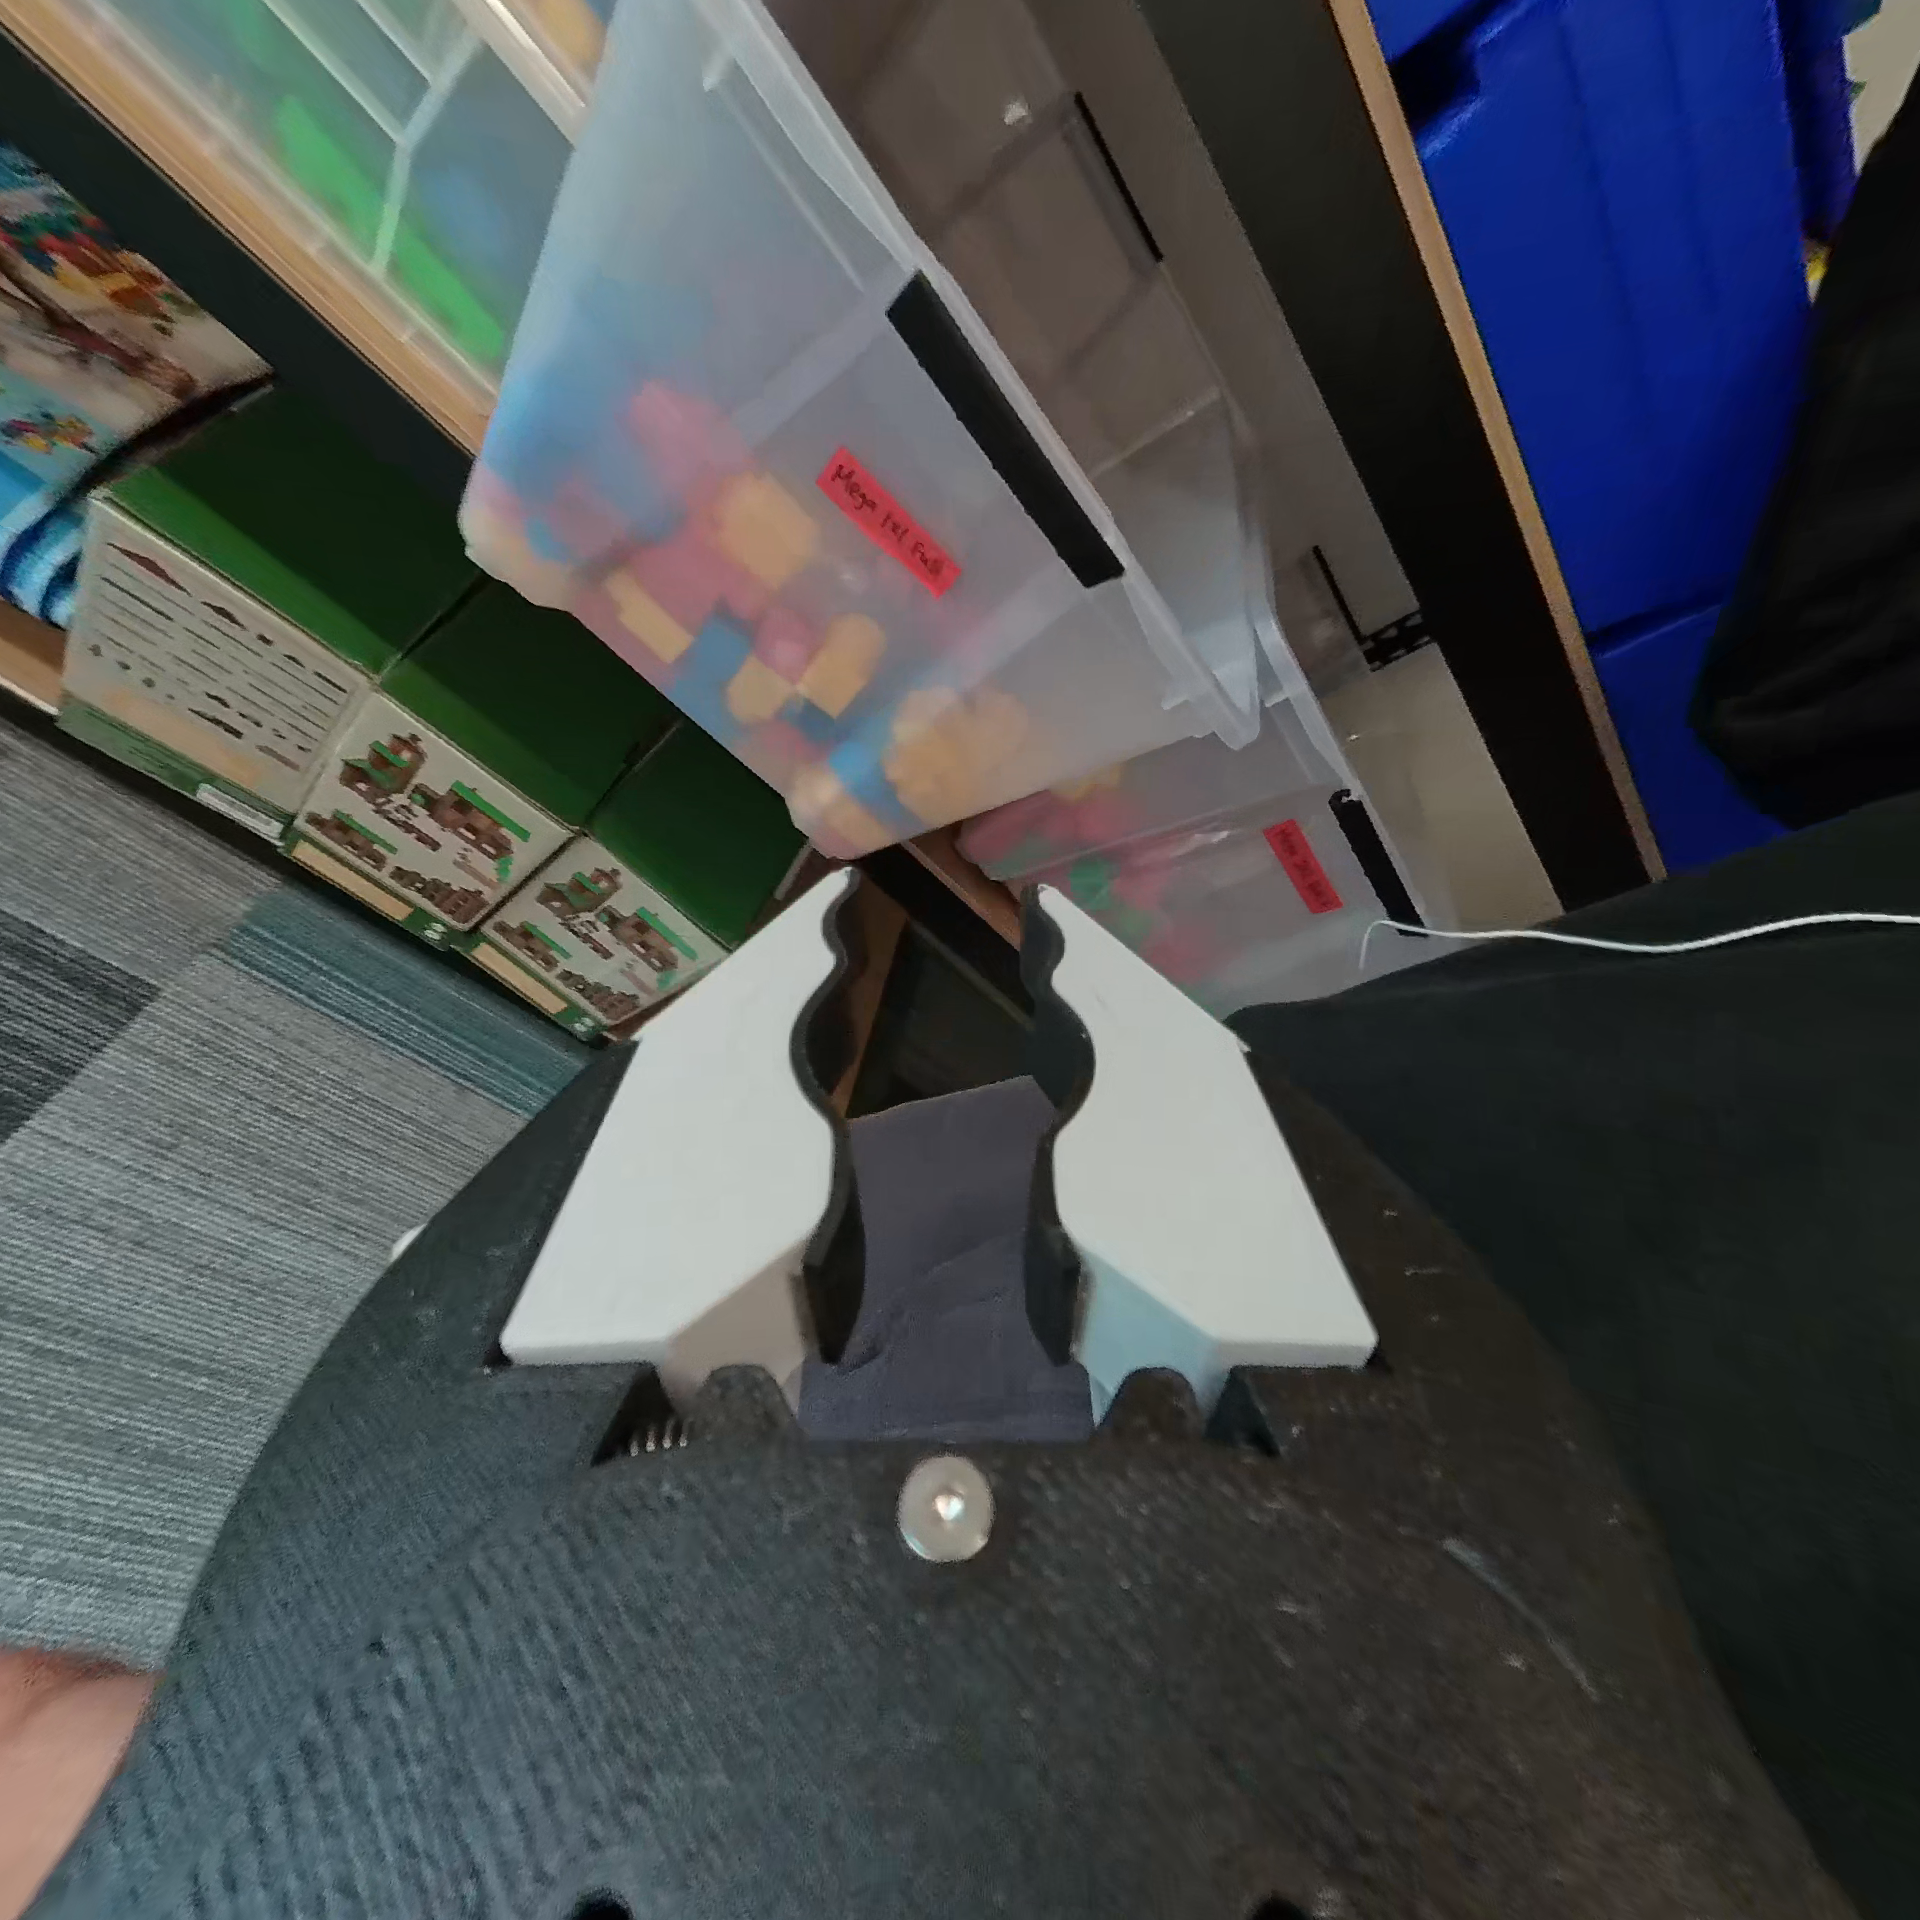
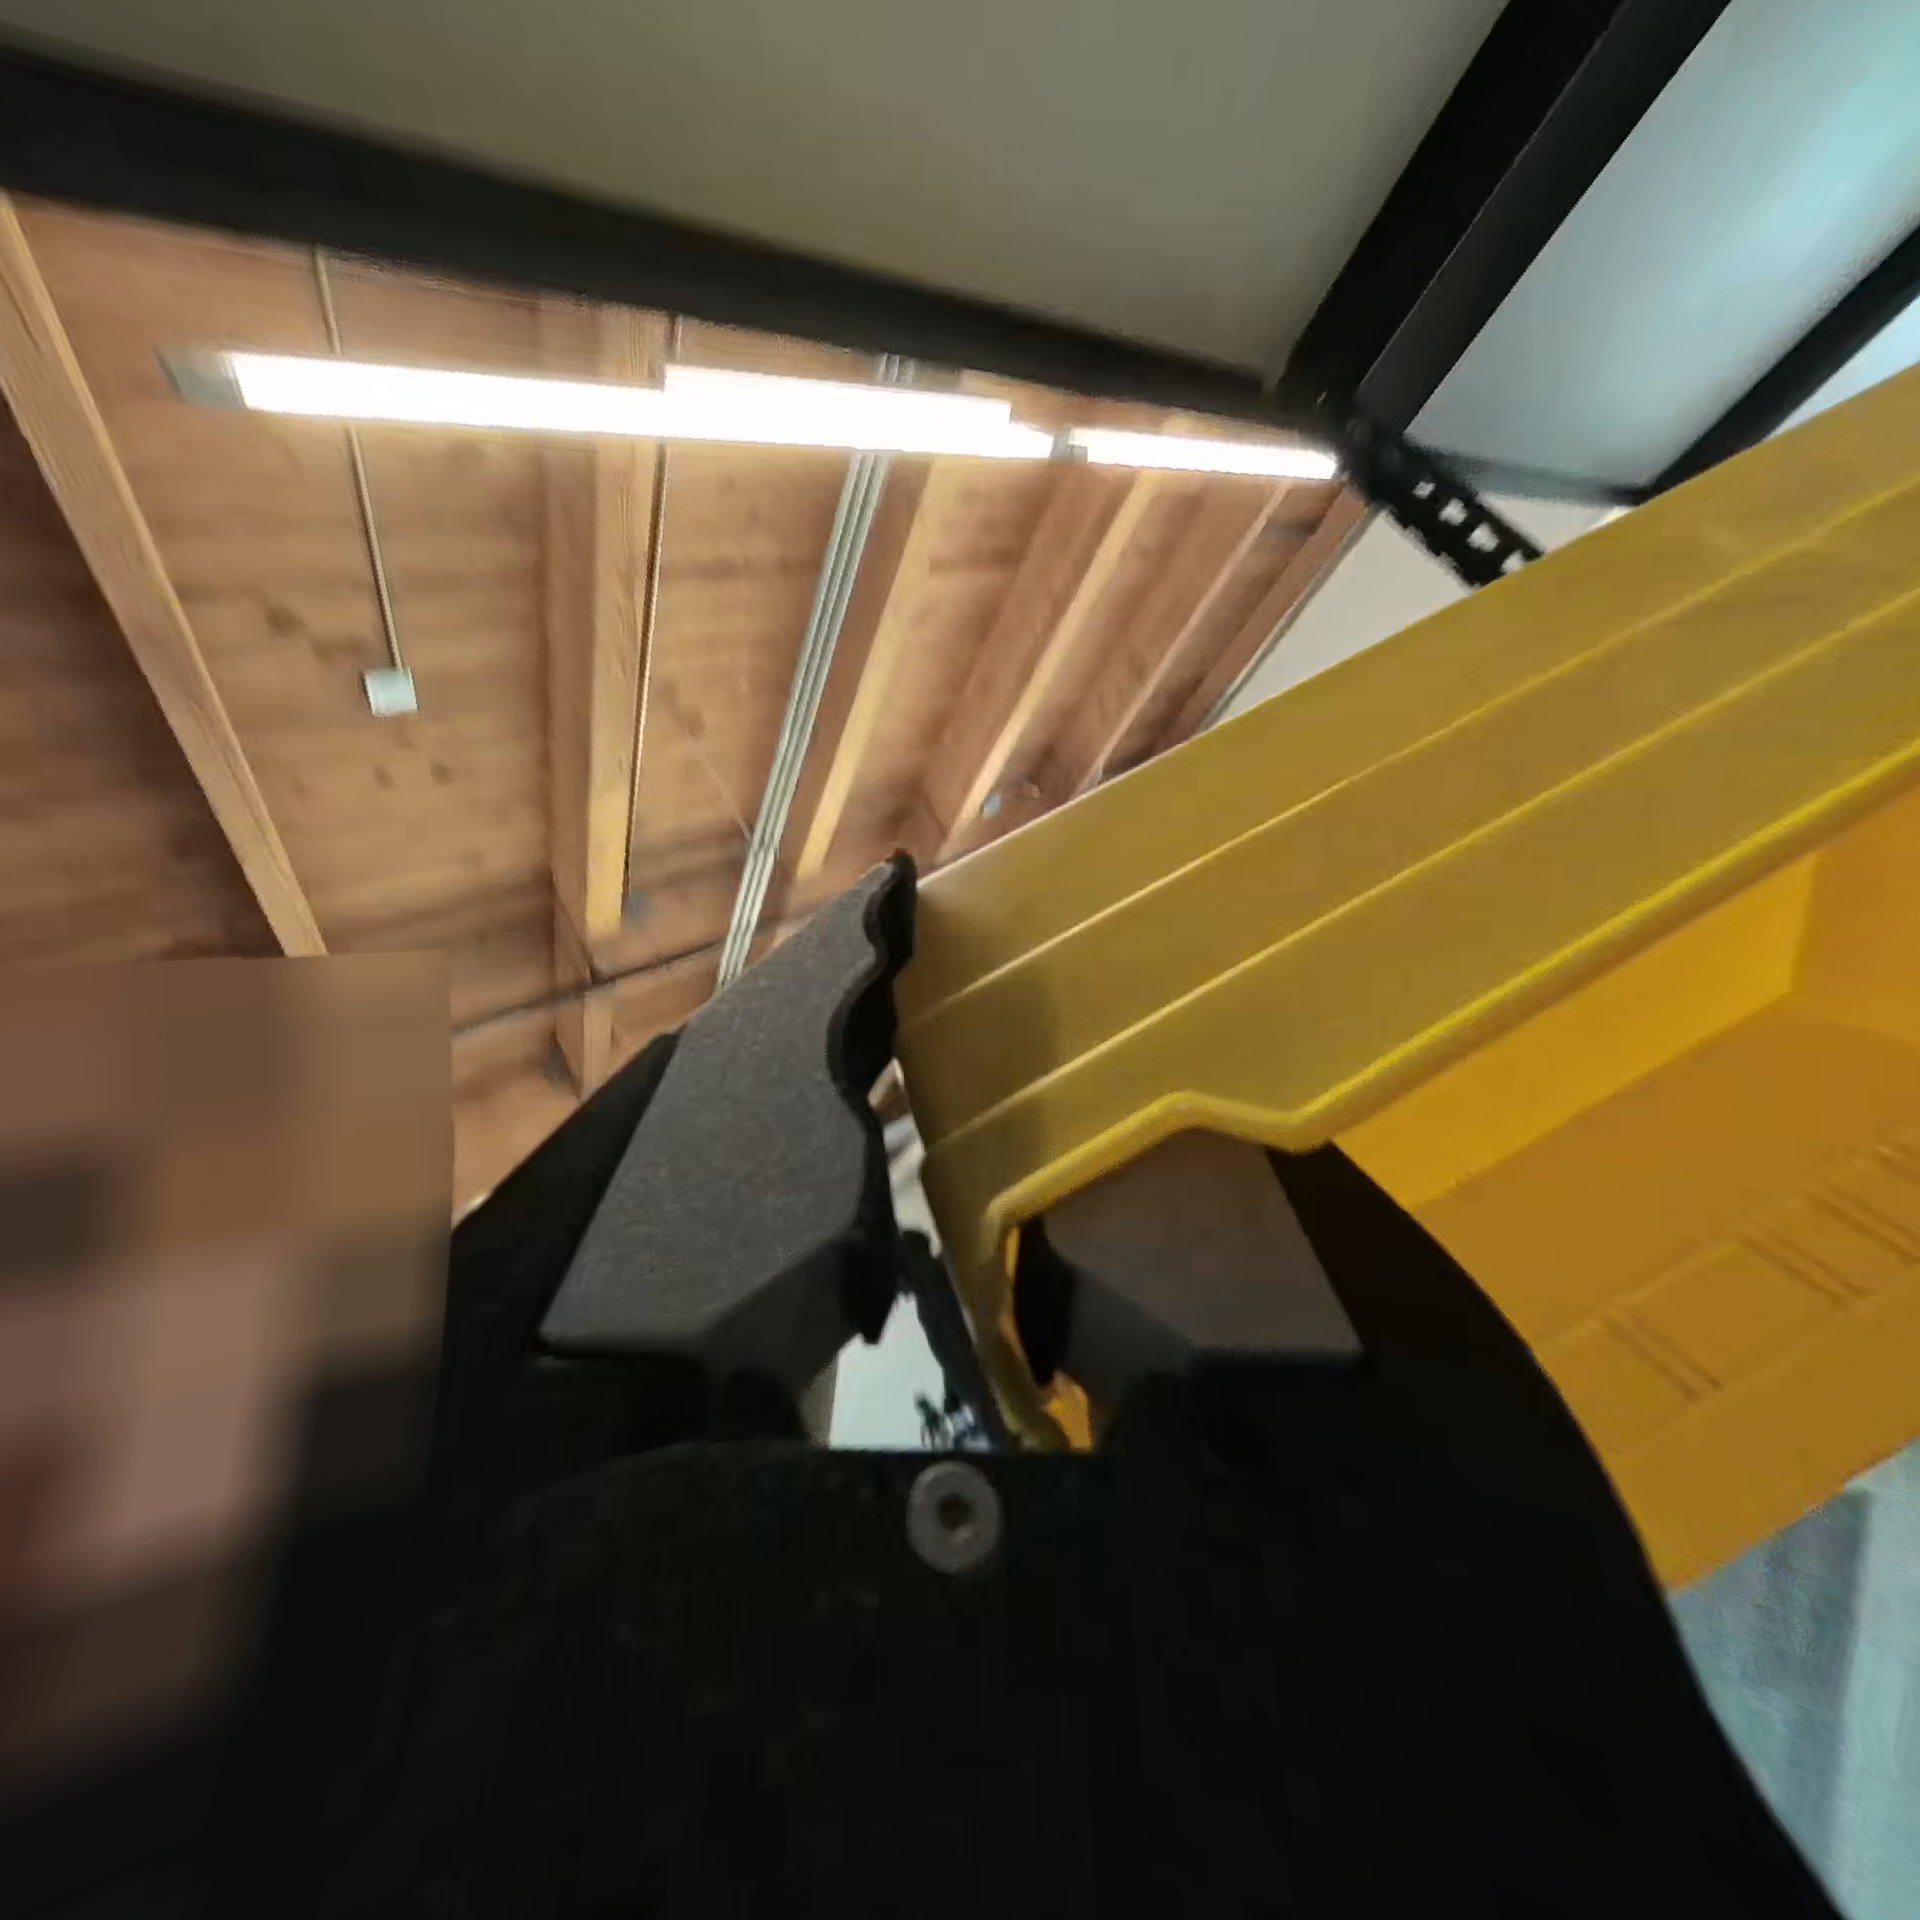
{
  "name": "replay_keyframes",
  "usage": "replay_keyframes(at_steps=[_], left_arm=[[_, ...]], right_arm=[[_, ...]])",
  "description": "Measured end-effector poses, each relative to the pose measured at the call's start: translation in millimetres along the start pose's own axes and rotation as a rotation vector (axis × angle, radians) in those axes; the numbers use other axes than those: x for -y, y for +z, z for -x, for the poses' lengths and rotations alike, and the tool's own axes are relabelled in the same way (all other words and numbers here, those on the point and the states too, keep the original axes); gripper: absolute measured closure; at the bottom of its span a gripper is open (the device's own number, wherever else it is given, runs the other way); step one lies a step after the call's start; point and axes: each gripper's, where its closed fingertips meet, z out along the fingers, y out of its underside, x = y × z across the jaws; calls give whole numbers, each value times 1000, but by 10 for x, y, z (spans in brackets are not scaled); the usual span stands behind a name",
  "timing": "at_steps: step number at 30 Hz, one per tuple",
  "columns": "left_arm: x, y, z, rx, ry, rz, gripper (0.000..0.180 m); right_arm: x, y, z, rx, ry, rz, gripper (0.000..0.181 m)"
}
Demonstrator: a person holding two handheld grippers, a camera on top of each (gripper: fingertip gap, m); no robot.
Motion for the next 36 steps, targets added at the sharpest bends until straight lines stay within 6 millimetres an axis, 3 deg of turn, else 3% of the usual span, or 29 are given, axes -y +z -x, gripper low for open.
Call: replay_keyframes(at_steps=[4,8,14,18,23,27,31,36], left_arm=[[-117,60,-83,-12,17,30,156],[-221,1,-95,-1,2,29,156],[-345,-140,-68,10,-51,-5,155],[-354,-189,-77,10,-66,-28,152],[-66,-296,-249,-81,-97,-181,127],[392,-616,-590,-209,-59,-383,119],[778,-1108,-780,-254,-32,-559,112],[924,-1674,-767,-307,-96,-718,100]], right_arm=[[-54,-24,-223,-47,45,-84,163],[-18,-71,-190,-14,41,-116,162],[-129,-17,25,85,17,-83,162],[-491,142,377,199,-64,31,165],[-1573,332,781,324,-280,412,161],[-2687,330,777,342,-469,759,161],[-3889,23,470,351,-739,1178,165],[-5173,-621,228,510,-1018,1578,166]])
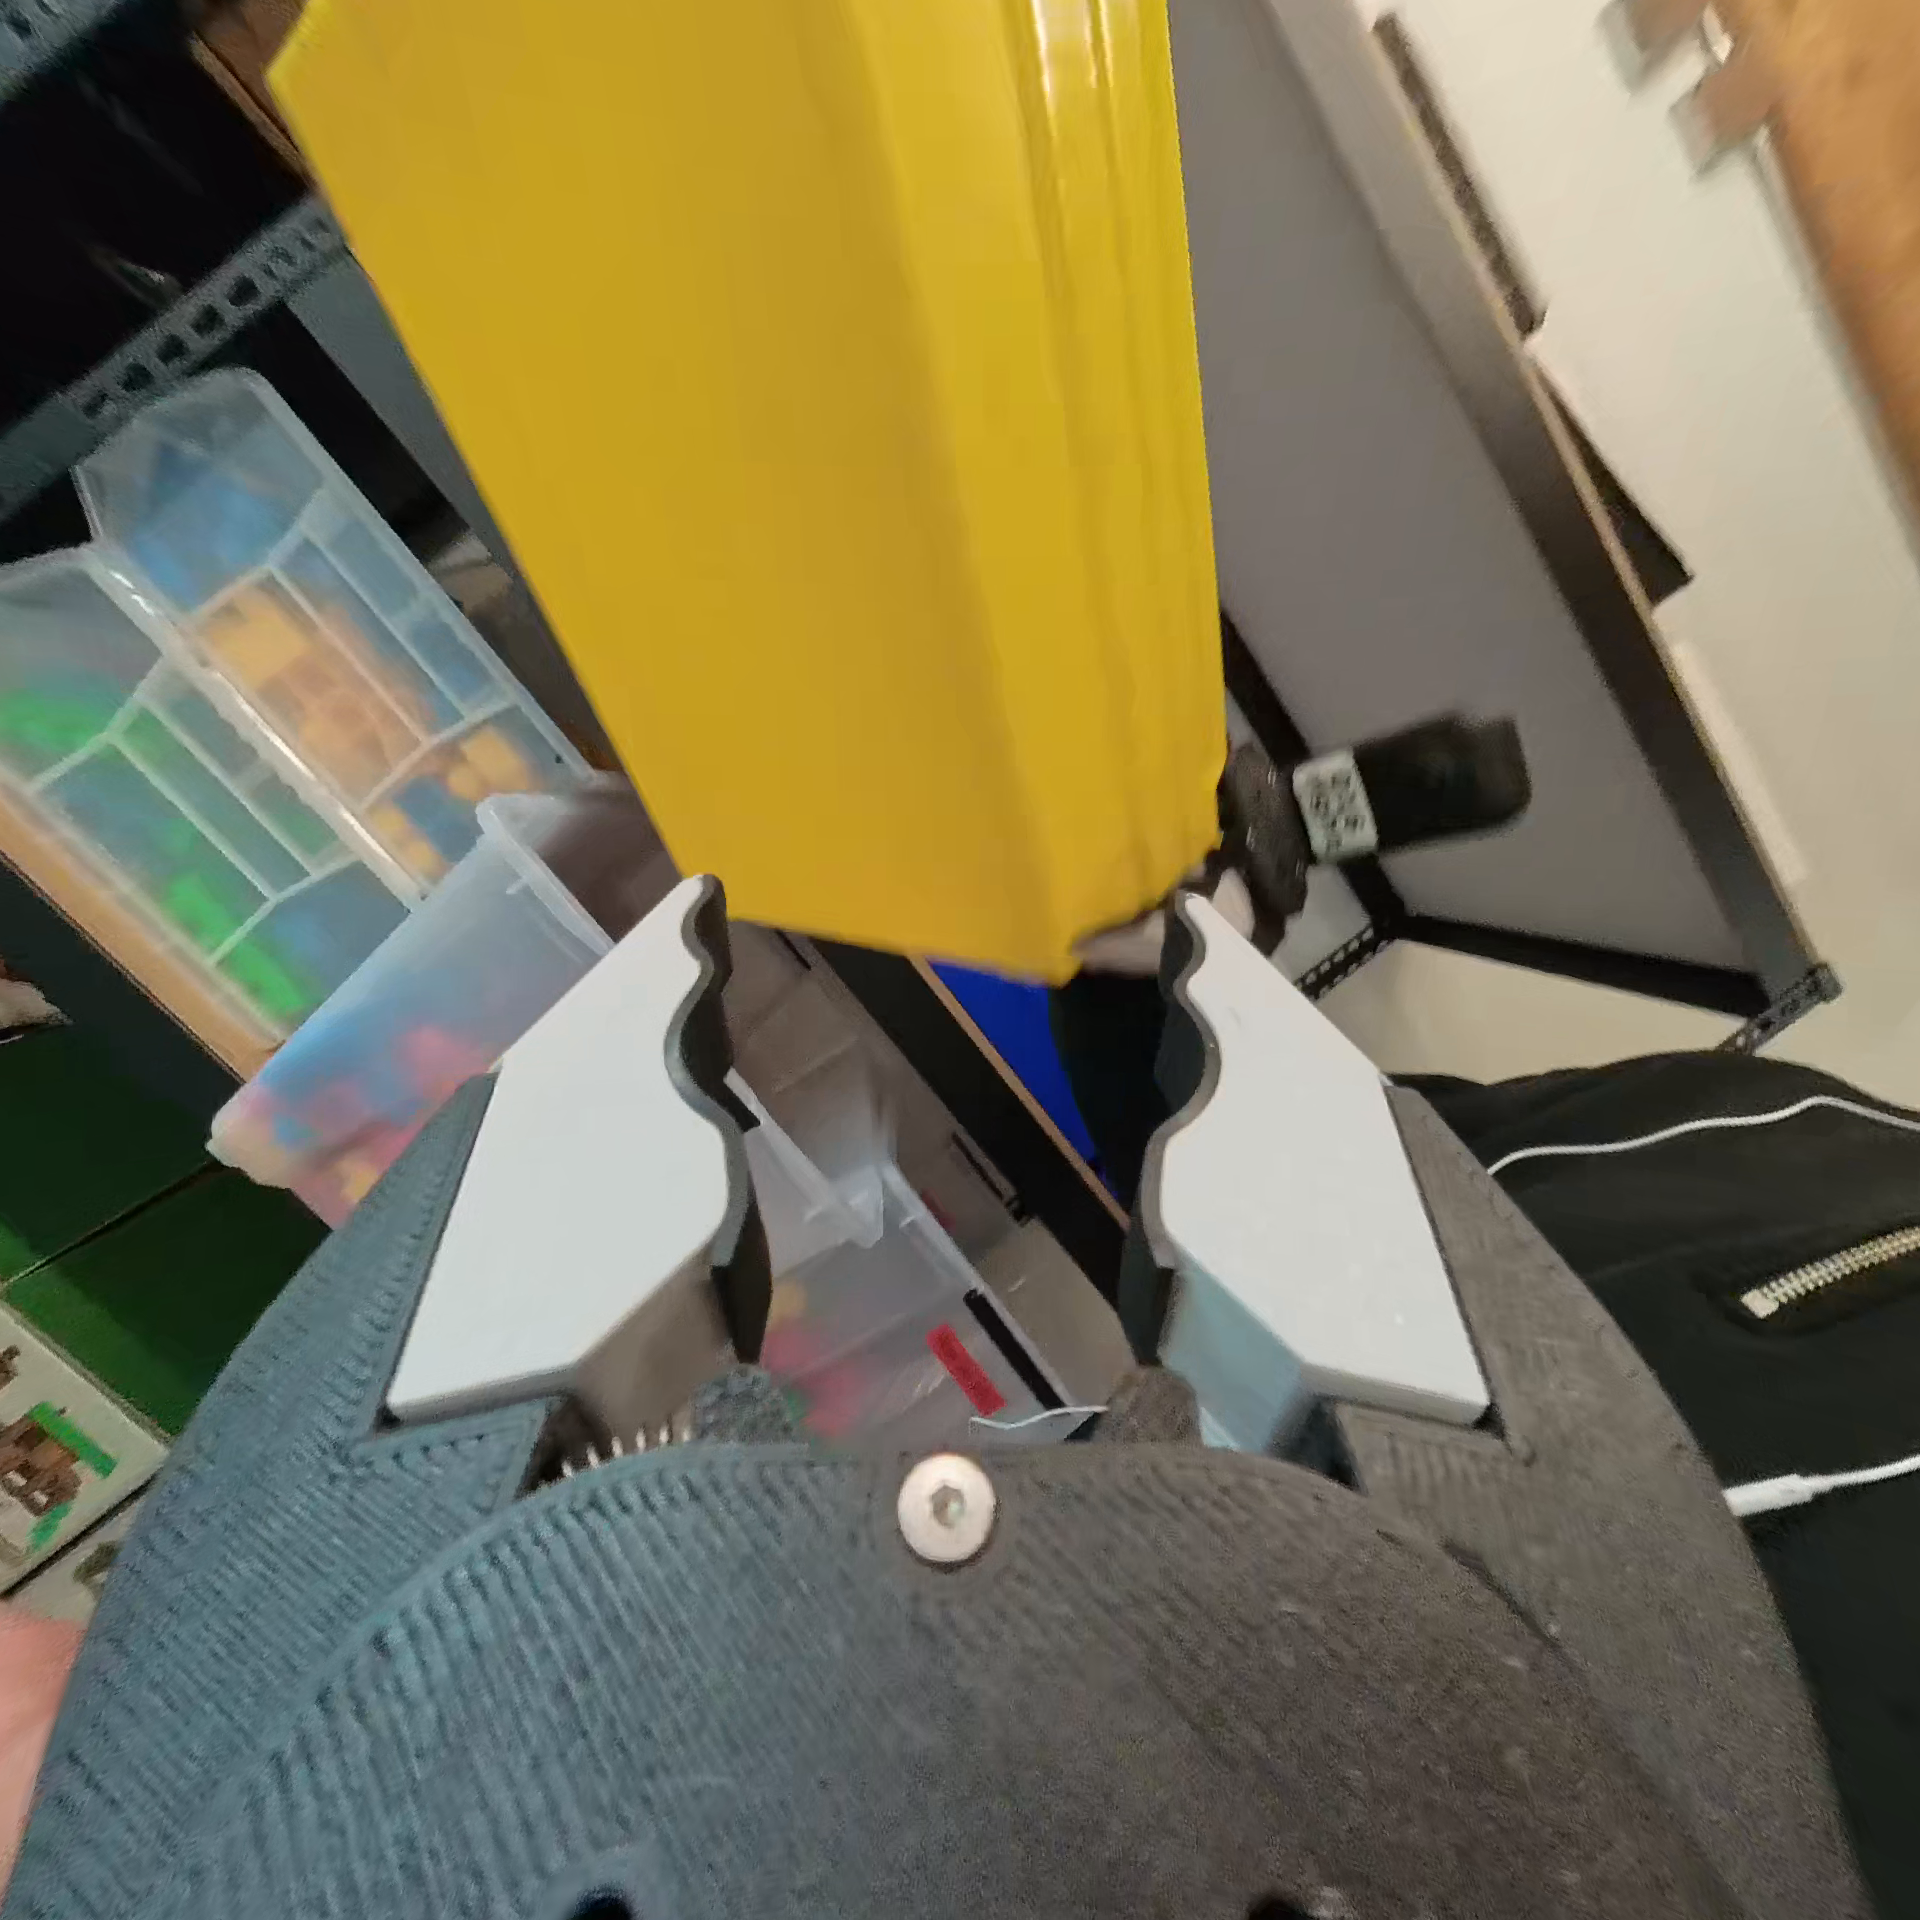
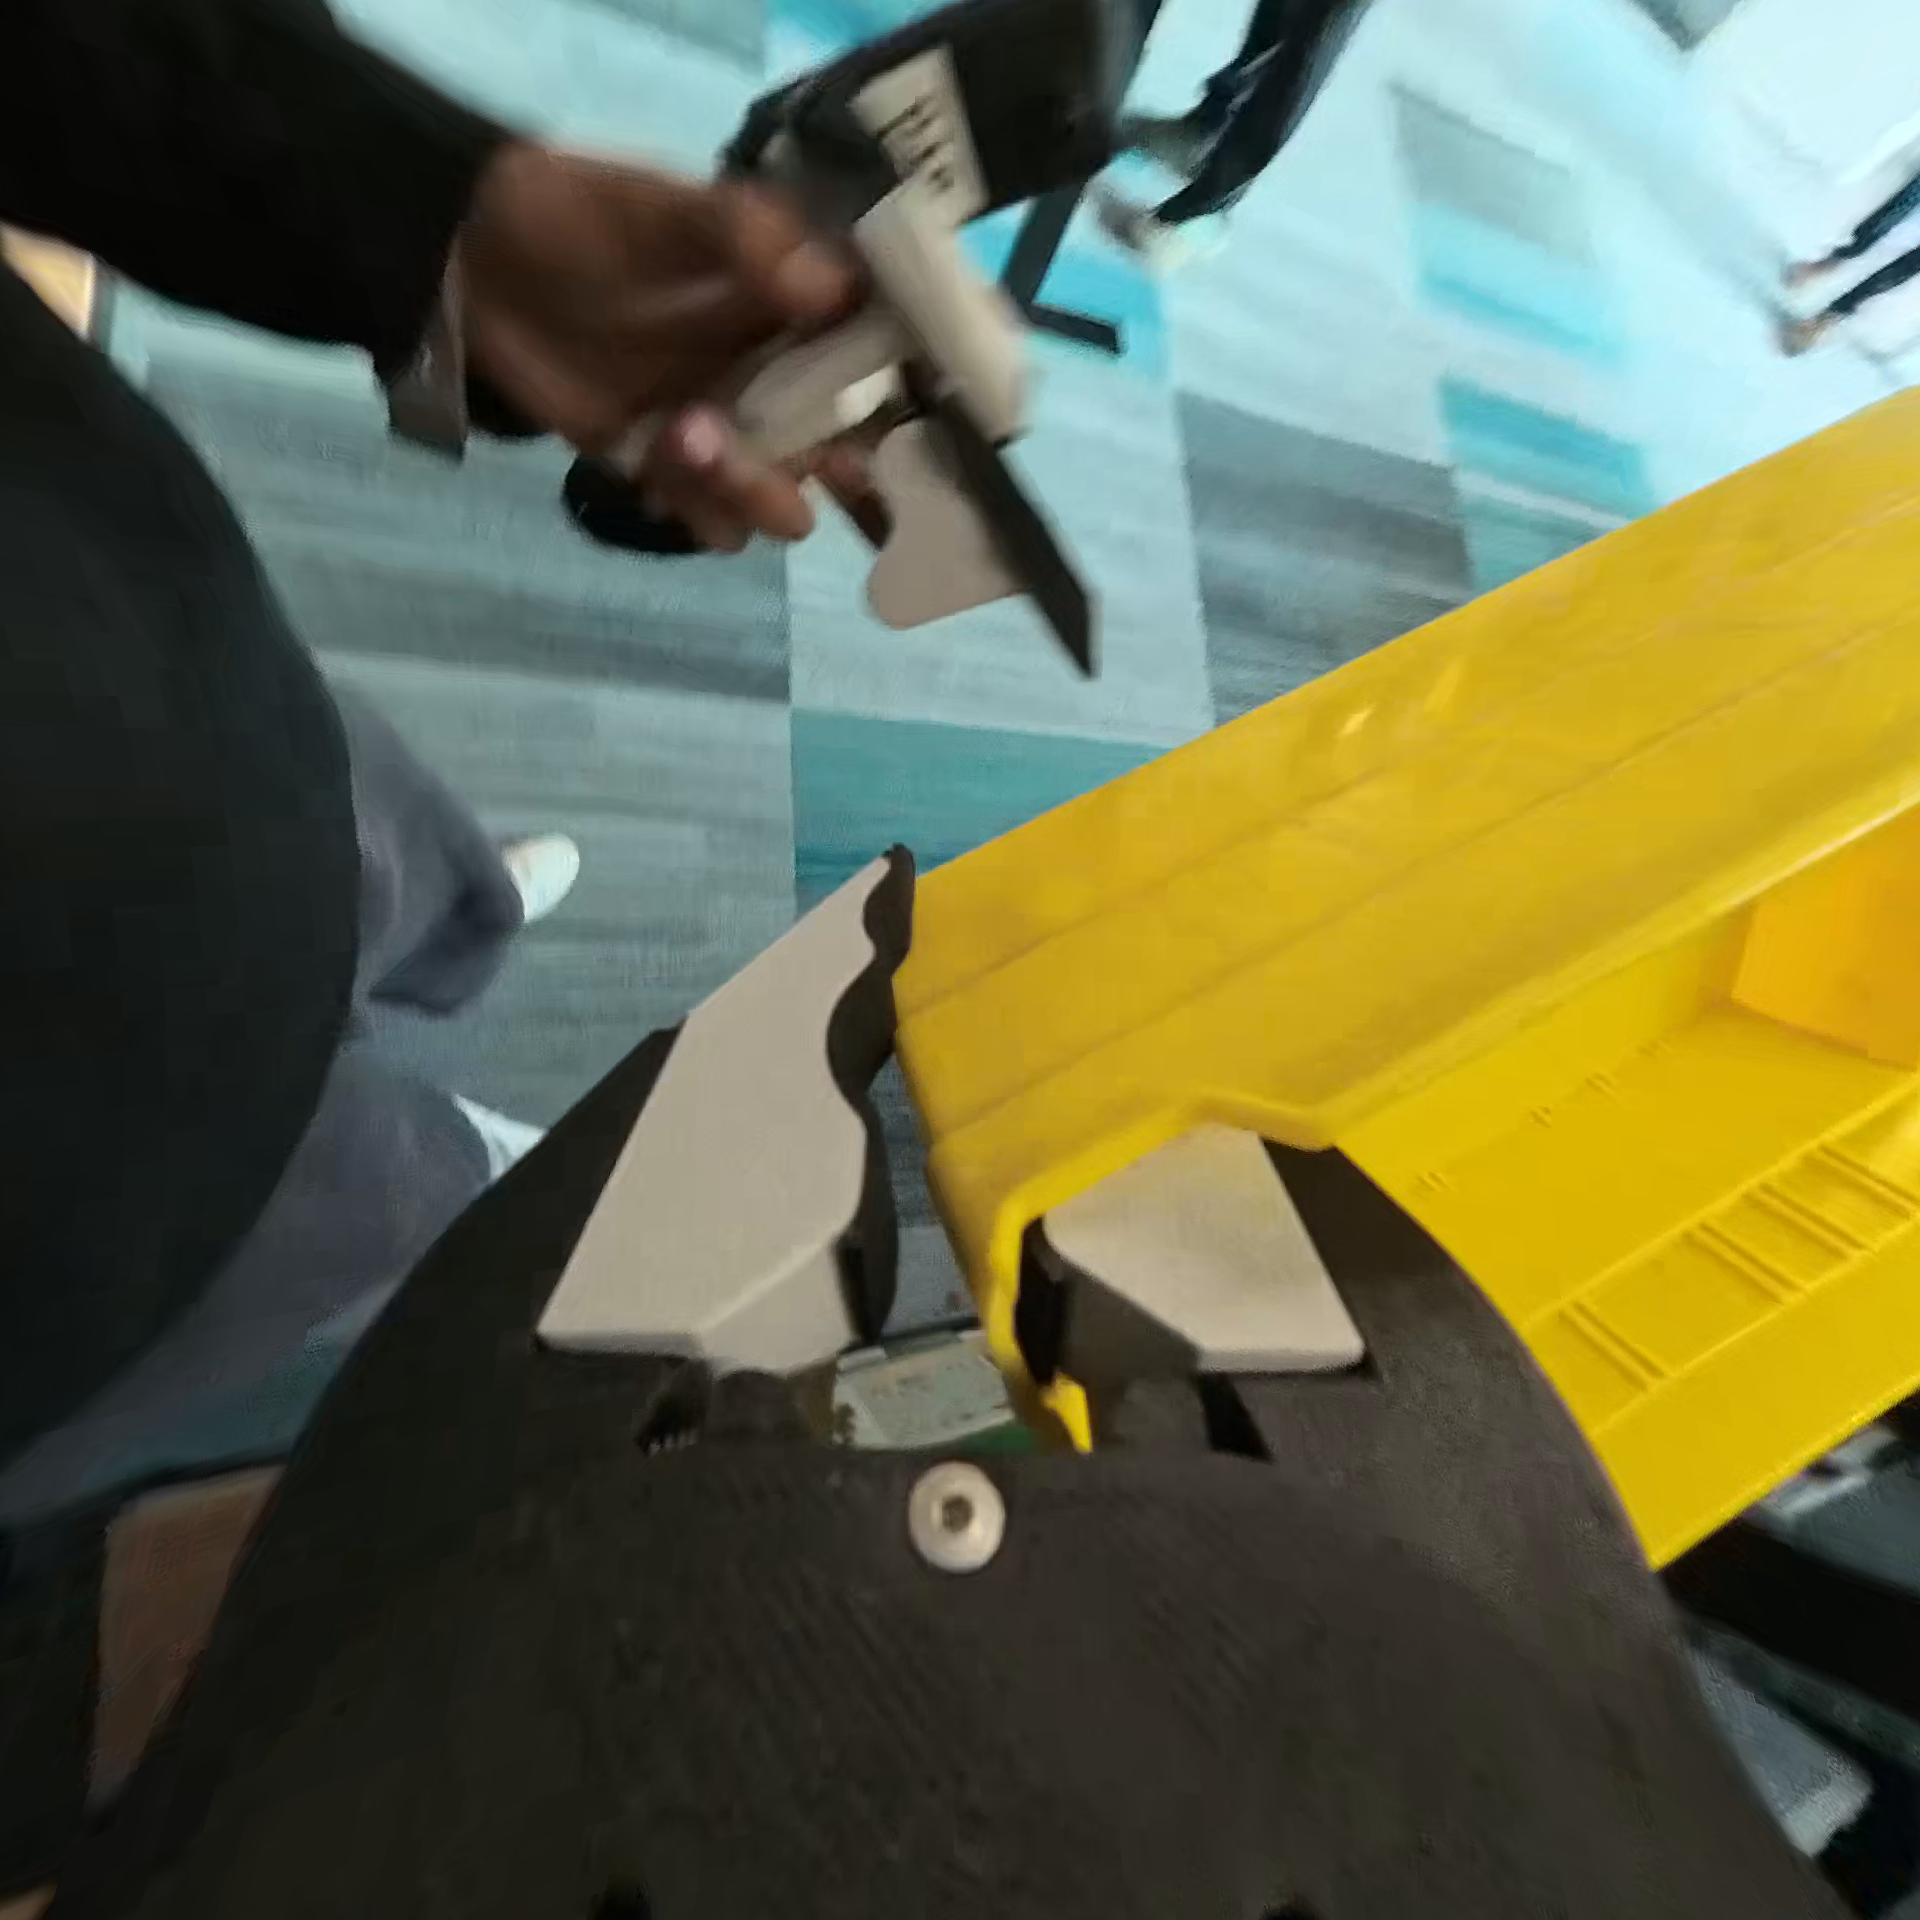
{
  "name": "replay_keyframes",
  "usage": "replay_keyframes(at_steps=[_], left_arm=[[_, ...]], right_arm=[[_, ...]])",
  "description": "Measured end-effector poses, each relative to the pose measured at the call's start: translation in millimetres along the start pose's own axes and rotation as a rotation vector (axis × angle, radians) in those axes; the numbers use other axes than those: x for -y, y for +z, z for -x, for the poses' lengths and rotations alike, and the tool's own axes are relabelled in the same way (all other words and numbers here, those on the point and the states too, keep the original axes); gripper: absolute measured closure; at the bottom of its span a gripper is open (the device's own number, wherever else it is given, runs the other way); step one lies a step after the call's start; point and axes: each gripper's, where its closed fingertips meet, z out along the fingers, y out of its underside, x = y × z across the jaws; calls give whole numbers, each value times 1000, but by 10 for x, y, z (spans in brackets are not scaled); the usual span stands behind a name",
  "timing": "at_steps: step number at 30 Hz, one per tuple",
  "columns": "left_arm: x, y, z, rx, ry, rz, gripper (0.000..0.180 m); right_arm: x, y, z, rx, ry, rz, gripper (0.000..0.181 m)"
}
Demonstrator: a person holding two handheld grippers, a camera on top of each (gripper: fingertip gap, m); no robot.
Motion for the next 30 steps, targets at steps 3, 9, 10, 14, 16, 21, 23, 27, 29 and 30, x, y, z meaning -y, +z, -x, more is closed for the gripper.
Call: replay_keyframes(at_steps=[3,9,10,14,16,21,23,27,29,30], left_arm=[[72,-272,144,37,-64,-52,93],[234,-1003,200,-17,-217,-228,83],[239,-1114,205,1,-206,-233,79],[364,-1489,213,78,-160,-262,63],[450,-1658,313,170,-148,-265,66],[758,-2023,382,237,-122,-329,44],[854,-2147,421,242,-146,-352,40],[1012,-2337,528,214,-218,-387,44],[1073,-2392,630,215,-250,-410,46],[1103,-2411,688,220,-263,-419,46]], right_arm=[[-21,583,360,76,-180,113,166],[8,1380,650,148,-477,283,166],[61,1480,679,165,-493,290,166],[321,1837,688,181,-559,307,164],[460,2001,683,159,-634,339,163],[705,2452,669,117,-797,407,163],[788,2592,650,111,-830,427,162],[979,2811,603,88,-848,394,152],[1003,2900,545,85,-844,376,149],[998,2949,510,87,-841,366,148]])
